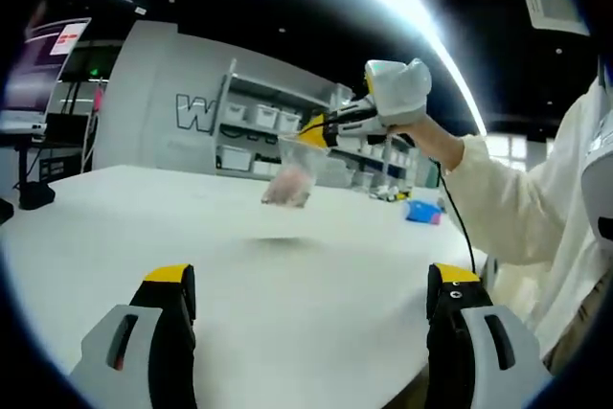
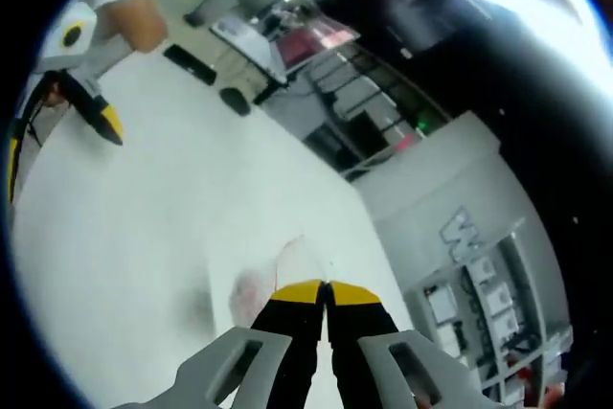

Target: Open the resealable bag by pulling the two sides of the seal apart until the entire bag opening is separated and visibly accessible.

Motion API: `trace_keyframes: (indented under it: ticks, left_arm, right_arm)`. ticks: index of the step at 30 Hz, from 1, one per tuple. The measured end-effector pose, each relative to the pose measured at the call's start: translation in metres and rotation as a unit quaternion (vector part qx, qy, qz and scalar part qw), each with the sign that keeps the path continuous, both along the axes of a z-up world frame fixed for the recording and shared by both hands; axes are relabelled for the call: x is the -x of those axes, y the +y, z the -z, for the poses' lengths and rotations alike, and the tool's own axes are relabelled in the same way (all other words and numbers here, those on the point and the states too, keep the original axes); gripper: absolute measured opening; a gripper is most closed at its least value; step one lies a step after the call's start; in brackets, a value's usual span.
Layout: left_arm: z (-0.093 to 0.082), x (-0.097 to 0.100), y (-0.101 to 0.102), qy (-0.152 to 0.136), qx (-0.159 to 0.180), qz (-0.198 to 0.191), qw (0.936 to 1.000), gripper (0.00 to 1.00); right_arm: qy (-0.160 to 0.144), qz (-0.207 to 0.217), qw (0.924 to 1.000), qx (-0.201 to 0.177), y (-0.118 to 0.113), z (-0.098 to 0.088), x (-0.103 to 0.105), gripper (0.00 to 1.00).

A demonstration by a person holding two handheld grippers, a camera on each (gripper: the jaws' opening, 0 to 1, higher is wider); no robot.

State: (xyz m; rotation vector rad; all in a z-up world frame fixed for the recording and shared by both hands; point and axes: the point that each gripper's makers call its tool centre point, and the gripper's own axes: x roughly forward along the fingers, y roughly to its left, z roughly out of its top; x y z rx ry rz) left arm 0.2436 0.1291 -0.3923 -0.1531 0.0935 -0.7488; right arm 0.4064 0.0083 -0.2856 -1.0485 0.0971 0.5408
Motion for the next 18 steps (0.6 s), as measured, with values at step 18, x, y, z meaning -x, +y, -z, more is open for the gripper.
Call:
trace_keyframes:
  ticks: [18]
  left_arm:
    - [0.0,0.0,-0.001,0.0,-0.006,-0.001,1.0,1.0]
  right_arm:
    - [0.01,0.028,0.9995,-0.01,-0.014,0.008,-0.036,0.0]
